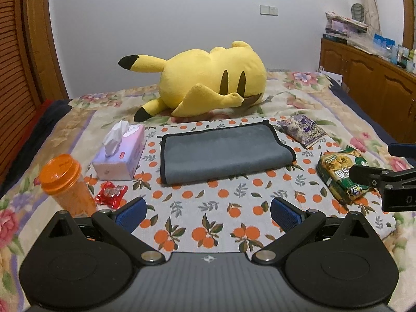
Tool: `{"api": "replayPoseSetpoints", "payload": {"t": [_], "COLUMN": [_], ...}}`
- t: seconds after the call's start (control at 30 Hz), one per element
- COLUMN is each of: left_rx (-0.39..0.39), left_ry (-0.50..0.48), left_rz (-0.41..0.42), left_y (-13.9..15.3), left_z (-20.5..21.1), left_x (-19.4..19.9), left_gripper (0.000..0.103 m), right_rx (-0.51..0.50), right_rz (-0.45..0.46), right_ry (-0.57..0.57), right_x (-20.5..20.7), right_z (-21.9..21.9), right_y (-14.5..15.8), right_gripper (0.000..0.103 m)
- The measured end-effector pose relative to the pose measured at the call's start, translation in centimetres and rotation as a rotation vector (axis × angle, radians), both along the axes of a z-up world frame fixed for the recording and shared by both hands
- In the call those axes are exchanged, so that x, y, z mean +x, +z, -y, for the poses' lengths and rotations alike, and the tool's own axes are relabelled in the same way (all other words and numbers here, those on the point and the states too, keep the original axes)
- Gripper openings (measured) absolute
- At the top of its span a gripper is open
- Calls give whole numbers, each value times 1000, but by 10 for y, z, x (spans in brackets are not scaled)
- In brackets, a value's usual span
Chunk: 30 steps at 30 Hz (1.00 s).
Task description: Fold towel
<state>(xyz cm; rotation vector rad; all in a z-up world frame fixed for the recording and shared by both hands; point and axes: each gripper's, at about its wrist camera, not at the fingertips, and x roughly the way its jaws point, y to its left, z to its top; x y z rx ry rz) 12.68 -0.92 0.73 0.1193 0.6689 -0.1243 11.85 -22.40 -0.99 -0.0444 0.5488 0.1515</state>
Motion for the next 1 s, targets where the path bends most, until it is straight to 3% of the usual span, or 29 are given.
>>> {"api": "replayPoseSetpoints", "payload": {"t": [0.5,1.0], "left_rx": [-8,-12], "left_ry": [8,22], "left_rz": [17,-41], "left_y": [9,-27], "left_z": [-1,-2], "left_x": [-45,-68], "left_gripper": [103,103], "right_rx": [8,20], "right_rz": [14,-3], "right_ry": [2,-5], "right_x": [-38,-60], "right_z": [-2,-1], "right_y": [4,-13], "right_gripper": [103,103]}}
